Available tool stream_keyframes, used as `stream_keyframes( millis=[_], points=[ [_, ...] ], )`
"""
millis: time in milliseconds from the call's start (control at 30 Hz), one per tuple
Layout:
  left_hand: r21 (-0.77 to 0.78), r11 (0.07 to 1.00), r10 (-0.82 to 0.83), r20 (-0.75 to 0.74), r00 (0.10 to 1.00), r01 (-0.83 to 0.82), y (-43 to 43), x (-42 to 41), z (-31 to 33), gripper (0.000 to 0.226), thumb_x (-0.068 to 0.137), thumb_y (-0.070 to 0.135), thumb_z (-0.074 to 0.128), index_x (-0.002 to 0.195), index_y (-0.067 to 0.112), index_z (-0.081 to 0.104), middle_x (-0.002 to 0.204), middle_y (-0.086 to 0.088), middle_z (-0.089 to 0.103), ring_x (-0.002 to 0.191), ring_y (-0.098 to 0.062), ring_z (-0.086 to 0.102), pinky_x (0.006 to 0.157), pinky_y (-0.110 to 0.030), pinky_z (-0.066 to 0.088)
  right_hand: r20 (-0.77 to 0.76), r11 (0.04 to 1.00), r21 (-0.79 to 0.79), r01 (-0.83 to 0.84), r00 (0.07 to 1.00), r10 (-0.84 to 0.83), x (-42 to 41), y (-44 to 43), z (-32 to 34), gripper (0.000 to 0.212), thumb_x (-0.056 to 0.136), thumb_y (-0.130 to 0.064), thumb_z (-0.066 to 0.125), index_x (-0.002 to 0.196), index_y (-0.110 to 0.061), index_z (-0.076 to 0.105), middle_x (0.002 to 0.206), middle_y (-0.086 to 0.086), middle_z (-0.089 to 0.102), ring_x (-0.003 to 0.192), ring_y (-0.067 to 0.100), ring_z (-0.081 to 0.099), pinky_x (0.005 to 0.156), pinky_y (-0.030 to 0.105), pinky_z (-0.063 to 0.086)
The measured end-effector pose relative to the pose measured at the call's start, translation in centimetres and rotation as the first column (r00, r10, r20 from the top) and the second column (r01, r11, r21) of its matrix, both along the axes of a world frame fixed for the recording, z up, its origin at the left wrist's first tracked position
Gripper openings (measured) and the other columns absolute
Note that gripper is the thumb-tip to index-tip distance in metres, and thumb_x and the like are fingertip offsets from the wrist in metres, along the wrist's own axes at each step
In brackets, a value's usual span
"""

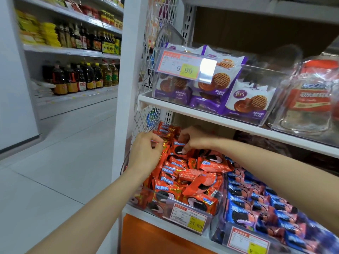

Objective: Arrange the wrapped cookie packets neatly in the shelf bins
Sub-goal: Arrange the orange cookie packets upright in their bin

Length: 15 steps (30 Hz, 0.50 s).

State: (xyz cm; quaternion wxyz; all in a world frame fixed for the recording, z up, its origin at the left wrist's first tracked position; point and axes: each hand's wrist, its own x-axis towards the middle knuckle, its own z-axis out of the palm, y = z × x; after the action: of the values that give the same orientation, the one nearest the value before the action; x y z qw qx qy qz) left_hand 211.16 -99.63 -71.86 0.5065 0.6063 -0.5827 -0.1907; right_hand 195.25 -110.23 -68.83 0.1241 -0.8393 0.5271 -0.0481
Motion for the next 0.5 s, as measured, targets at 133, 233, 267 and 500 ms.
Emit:
stream_keyframes(
  millis=[133, 233, 267, 500],
  points=[
    [-0.002, 1.0, -0.008, -0.038, 0.999, 0.008, 0.3, 0.3, 0.1, 0.013, 0.09, 0.009, 0.056, 0.082, 0.018, 0.061, 0.098, 0.003, 0.059, 0.088, -0.01, 0.056, 0.072, -0.024, 0.041, -0.047, 0.993, -0.109, 0.043, 0.998, -0.048, 0.4, -0.6, -0.8, 0.039, 0.071, -0.011, 0.079, 0.103, -0.016, 0.056, 0.107, 0.003, 0.056, 0.094, 0.017, 0.051, 0.066, 0.022, 0.04],
    [0.016, 1.0, -0.003, -0.051, 0.999, 0.004, 0.5, 0.5, 0.3, 0.012, 0.091, 0.008, 0.054, 0.087, 0.015, 0.063, 0.095, 0.005, 0.058, 0.087, -0.011, 0.055, 0.072, -0.024, 0.042, -0.041, 0.993, -0.118, 0.03, 0.999, -0.035, 0.7, -0.9, -0.5, 0.033, 0.07, -0.009, 0.079, 0.086, -0.019, 0.051, 0.096, 0.003, 0.055, 0.087, 0.017, 0.049, 0.057, 0.019, 0.035],
    [0.017, 1.0, 0.002, -0.048, 0.999, -0.001, 0.6, 0.6, 0.4, 0.013, 0.091, 0.007, 0.054, 0.09, 0.013, 0.065, 0.095, 0.005, 0.057, 0.087, -0.01, 0.054, 0.074, -0.022, 0.04, -0.067, 0.995, -0.096, 0.021, 0.997, -0.028, 0.8, -0.9, -0.5, 0.031, 0.071, -0.008, 0.078, 0.083, -0.019, 0.051, 0.093, 0.002, 0.054, 0.086, 0.017, 0.049, 0.057, 0.018, 0.035],
    [0.029, 1.0, 0.004, -0.039, 0.999, -0.003, 0.9, 1.1, 0.3, 0.014, 0.092, 0.005, 0.052, 0.093, 0.009, 0.065, 0.102, 0.002, 0.059, 0.084, -0.007, 0.052, 0.074, -0.019, 0.036, -0.091, 0.993, -0.073, 0.097, 0.99, -0.104, 0.4, -1.1, -1.4, 0.055, 0.071, -0.028, 0.08, 0.116, -0.013, 0.052, 0.12, 0.007, 0.051, 0.103, 0.021, 0.05, 0.079, 0.027, 0.041]
  ],
)
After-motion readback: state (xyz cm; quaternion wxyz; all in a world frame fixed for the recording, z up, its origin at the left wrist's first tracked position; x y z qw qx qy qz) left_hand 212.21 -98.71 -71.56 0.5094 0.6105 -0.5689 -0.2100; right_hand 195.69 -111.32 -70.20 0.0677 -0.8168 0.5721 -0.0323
